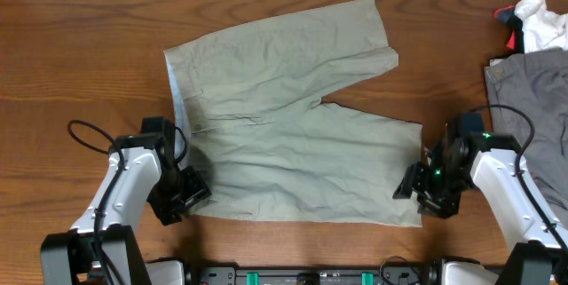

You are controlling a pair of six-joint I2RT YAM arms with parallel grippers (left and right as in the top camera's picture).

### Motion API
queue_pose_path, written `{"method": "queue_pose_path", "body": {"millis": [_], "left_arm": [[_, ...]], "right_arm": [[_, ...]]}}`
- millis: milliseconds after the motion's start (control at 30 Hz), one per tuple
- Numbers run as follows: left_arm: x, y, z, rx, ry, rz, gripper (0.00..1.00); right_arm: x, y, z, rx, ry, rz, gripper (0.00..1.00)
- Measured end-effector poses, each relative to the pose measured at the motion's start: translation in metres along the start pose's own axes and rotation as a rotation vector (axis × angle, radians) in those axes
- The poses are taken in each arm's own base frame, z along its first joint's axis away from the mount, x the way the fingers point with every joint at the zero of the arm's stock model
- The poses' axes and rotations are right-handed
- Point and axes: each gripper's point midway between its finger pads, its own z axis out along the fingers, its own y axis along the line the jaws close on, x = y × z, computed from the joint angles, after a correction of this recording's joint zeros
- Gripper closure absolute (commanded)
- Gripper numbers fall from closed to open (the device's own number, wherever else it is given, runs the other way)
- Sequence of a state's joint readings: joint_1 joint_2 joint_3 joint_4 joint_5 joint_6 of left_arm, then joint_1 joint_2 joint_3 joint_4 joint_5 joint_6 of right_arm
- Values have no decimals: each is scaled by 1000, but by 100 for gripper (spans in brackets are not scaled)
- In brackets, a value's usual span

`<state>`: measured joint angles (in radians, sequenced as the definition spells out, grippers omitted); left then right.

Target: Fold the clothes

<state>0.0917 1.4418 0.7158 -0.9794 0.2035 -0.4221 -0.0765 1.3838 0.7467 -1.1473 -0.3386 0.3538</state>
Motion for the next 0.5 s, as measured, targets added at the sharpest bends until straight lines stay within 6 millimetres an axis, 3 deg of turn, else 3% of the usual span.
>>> {"method": "queue_pose_path", "body": {"millis": [267, 500], "left_arm": [[-2, -1, 0, 4, -7, 1, 29], [-2, -1, 0, 4, -7, 1, 29]], "right_arm": [[9, -11, 22, 5, 25, 68, 42], [-1, -20, 44, 4, -33, 173, 48]]}}
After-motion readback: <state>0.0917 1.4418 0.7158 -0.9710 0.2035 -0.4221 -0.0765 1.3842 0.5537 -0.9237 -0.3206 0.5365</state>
